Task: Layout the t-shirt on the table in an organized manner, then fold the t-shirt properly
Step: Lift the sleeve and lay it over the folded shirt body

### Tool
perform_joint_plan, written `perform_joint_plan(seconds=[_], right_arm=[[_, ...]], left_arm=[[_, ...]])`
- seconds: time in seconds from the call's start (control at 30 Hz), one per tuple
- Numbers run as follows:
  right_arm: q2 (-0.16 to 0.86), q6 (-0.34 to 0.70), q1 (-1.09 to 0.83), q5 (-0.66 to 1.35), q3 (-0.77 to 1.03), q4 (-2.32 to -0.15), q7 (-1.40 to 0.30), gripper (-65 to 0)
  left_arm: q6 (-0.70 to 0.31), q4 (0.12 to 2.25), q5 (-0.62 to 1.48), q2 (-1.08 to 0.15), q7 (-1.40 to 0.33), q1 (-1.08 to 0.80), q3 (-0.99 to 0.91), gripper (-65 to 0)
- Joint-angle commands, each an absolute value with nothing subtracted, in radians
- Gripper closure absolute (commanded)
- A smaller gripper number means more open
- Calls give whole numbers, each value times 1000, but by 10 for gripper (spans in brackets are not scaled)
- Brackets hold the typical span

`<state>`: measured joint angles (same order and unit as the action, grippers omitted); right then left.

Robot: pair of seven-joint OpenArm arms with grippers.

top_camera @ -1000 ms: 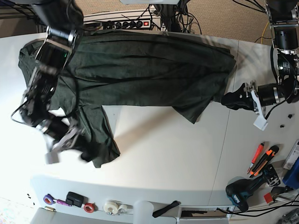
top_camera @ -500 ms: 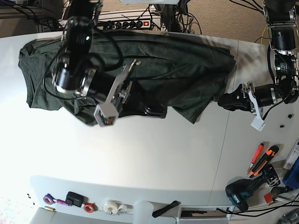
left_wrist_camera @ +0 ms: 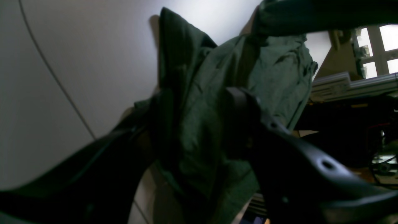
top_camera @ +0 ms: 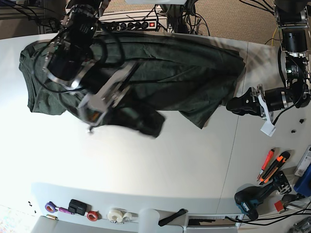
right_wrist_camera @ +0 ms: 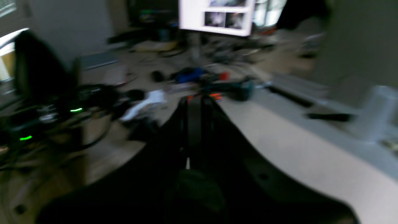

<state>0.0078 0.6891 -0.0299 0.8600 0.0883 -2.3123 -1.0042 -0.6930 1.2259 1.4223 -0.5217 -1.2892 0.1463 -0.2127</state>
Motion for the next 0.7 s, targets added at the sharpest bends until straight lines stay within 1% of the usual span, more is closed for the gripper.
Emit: perform_joint_plan(seconds=[0.0, 0.07, 0.2, 0.3, 0.53, 0.67], right_arm=[[8, 698, -1, 866, 121, -2330, -947, 0], [8, 698, 33, 836, 194, -2330, -922, 0], [8, 698, 96, 831, 327, -2330, -906, 0], [9, 698, 120, 911, 377, -2330, -910, 0], [8, 698, 136, 1165, 377, -2356, -1033, 0], [-1, 698, 121, 1223, 321, -2356, -1072, 0]], left_arm=[[-698, 1240, 1451, -540, -1278, 163, -221, -268], [-698, 1240, 1451, -540, -1278, 161, -221, -254], [-698, 1240, 1451, -540, -1277, 161, -221, -253], [-698, 1240, 1451, -540, -1276, 160, -221, -253], [-698, 1240, 1419, -540, -1257, 161, -221, -253], [-698, 1240, 1347, -541, -1211, 158, -220, -253]])
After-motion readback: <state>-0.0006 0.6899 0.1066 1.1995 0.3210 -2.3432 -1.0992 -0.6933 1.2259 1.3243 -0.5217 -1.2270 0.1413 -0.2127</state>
